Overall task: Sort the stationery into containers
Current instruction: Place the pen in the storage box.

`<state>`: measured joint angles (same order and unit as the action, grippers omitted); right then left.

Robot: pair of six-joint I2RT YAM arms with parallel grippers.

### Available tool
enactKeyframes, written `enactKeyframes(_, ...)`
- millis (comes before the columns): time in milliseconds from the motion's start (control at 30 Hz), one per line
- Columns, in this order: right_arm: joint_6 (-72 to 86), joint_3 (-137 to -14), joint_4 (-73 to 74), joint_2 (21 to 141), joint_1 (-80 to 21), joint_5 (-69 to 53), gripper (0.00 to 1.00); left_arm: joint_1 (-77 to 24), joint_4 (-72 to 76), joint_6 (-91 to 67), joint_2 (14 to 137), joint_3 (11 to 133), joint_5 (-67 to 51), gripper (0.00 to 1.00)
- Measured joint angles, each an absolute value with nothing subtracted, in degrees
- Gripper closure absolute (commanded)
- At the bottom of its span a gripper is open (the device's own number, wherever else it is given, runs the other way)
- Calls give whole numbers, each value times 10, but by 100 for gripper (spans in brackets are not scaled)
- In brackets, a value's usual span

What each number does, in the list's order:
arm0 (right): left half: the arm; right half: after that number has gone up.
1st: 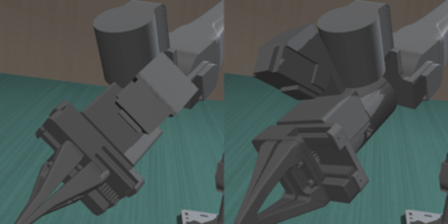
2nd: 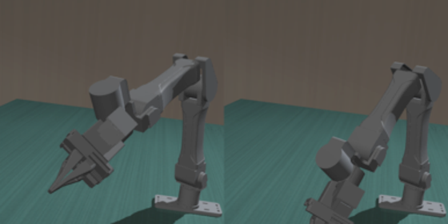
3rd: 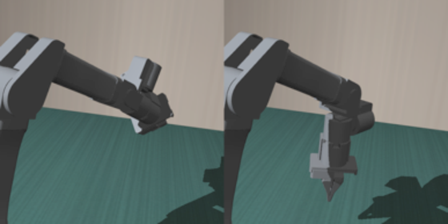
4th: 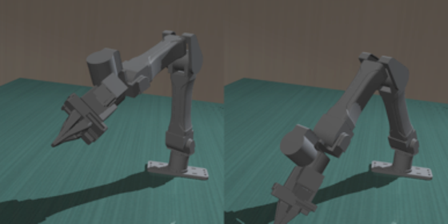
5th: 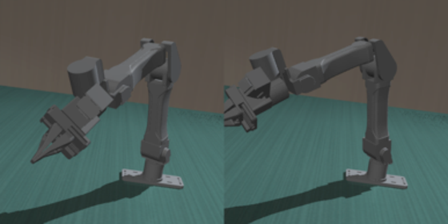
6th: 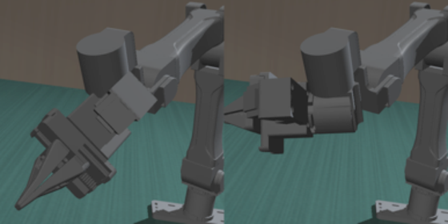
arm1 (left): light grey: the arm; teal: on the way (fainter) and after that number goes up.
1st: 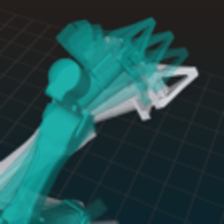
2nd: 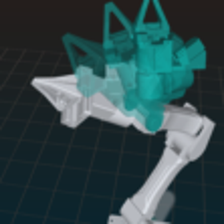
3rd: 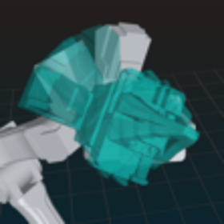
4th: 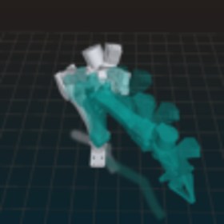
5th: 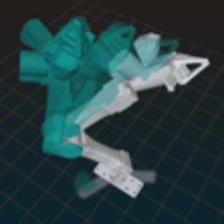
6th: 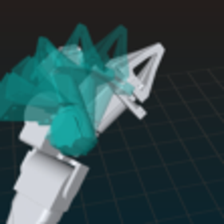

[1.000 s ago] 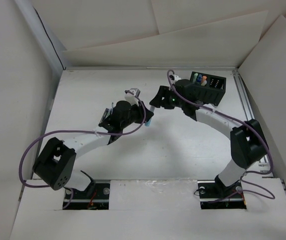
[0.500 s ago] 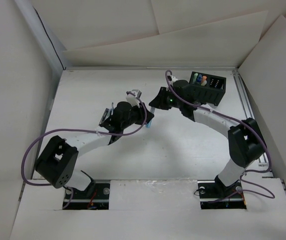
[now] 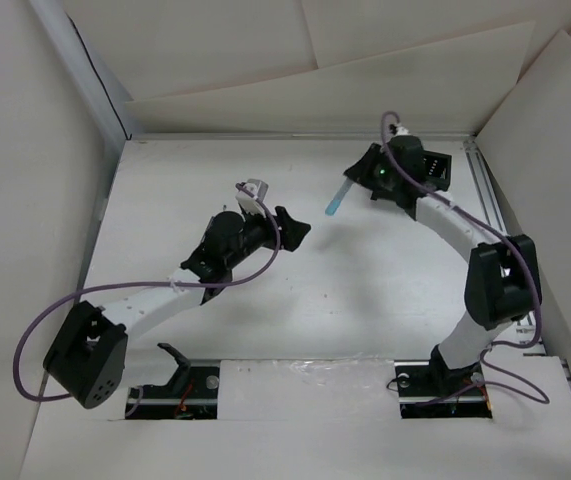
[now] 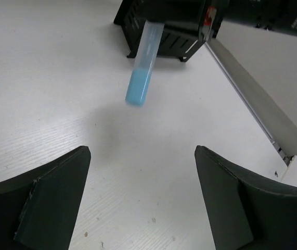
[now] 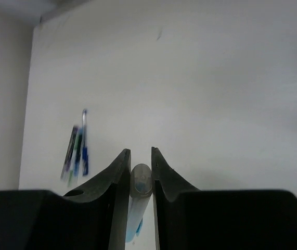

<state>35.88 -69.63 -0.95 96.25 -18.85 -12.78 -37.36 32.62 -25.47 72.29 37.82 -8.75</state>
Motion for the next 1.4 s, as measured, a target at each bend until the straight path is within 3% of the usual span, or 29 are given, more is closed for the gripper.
enactKeyframes(333,320,-883,50,968,-25,89,100,-374,339,-249,688,371,-89,18)
enactKeyframes(700,226,-1009,110,1076,-36,176,100,-374,336,-250,688,371,-96,17)
enactKeyframes(1033,170,-1012,129,1107,-85,251,100,-374,334,-251,688,371,-96,17)
enactKeyframes(1400,117,-1027,90,1138,-145,416,100,-374,331,-251,688,371,-94,17)
